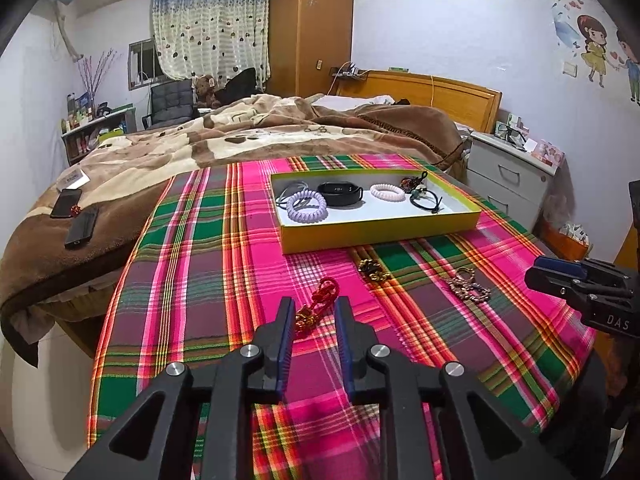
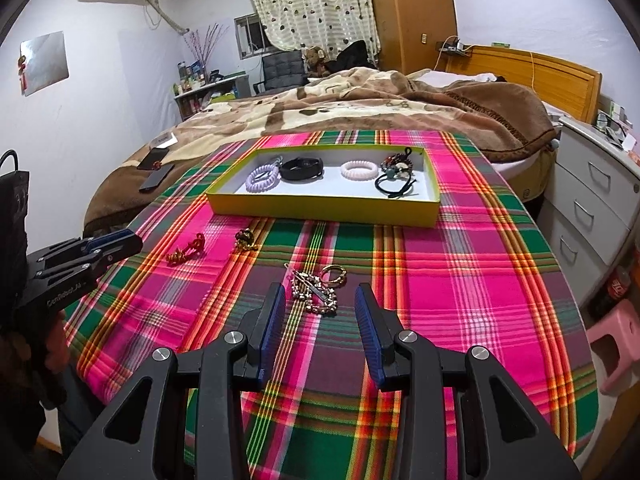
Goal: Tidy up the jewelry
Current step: 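Withdraw both grippers from the box toward the remaining jewelry, then grasp the red knotted charm with the left gripper while the right gripper grasps the silver chain keychain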
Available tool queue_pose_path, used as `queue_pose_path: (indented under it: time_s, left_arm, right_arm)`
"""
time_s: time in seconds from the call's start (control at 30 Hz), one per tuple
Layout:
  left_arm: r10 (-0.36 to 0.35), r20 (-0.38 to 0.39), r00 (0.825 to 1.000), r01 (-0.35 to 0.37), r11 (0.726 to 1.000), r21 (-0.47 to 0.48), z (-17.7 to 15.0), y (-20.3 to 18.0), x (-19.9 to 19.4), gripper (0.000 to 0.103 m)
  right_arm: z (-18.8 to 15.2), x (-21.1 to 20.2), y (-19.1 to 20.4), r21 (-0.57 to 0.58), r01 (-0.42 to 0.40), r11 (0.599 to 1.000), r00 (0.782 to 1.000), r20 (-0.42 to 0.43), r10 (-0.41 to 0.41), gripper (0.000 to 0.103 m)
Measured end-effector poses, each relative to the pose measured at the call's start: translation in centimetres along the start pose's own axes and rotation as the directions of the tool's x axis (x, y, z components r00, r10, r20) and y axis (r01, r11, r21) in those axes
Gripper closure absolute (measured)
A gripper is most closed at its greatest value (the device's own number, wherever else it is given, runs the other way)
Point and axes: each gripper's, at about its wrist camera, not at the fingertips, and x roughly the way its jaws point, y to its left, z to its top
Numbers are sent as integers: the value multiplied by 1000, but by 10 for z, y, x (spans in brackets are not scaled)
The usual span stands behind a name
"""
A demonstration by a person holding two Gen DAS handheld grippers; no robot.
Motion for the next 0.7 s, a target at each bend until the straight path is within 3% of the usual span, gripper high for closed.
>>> queue_pose_path:
  time_s: [0.4,0.47,0.53,0.7]
  left_arm:
    - [-24,-74,997,26,999,36,5,7,34,81]
    - [-37,-106,994,41,999,36,8,7,42,78]
    - [-61,-132,989,66,997,32,8,7,47,68]
    - [-66,-201,977,73,997,29,7,4,63,67]
  right_arm:
    - [3,35,1,-33,-28,999,996,-81,25,66]
    - [4,40,1,-41,-31,999,995,-92,28,66]
    - [4,45,1,-45,-35,998,994,-102,30,66]
    - [9,57,0,-49,-38,998,991,-132,32,66]
